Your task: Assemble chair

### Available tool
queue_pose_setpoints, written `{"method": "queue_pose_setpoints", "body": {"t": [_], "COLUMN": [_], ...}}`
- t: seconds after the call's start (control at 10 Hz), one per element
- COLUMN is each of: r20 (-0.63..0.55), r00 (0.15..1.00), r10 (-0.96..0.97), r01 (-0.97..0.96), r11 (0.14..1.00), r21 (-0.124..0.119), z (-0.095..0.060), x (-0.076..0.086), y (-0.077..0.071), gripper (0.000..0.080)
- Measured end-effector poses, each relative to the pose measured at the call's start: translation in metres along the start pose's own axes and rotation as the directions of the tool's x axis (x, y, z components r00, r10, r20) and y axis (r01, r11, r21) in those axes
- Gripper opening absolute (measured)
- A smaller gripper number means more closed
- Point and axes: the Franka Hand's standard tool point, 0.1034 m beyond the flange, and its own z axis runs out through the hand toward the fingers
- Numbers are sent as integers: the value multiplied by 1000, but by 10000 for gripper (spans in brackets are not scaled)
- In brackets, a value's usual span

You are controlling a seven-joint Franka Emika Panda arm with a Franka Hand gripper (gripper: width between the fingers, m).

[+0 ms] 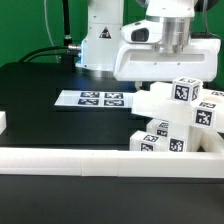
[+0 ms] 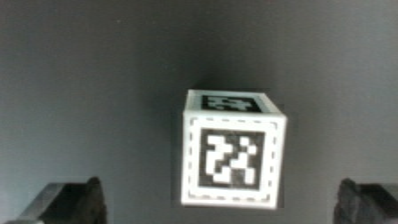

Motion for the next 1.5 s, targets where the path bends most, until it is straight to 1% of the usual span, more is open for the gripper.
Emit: {"method": "queue_pose_setpoints", "body": {"t": [0.2, 0.4, 0.7, 0.9, 1.0, 1.1, 1.5], "r20": [18, 24, 34, 35, 36, 35, 37], "r00": [1000, 1000, 999, 999, 999, 999, 999], "r10": [-5, -7, -7, -7, -7, -7, -14], "r01": [6, 7, 8, 8, 8, 8, 14], "r11": [1000, 1000, 1000, 1000, 1000, 1000, 1000], "r21": [-4, -9, -14, -14, -14, -14, -14], "z": [10, 18, 24, 25, 25, 25, 23], "x": [-6, -8, -12, -12, -12, -12, -12], "y": [-4, -5, -4, -4, -4, -4, -2], "gripper": [649, 649, 649, 385, 385, 282, 282]}}
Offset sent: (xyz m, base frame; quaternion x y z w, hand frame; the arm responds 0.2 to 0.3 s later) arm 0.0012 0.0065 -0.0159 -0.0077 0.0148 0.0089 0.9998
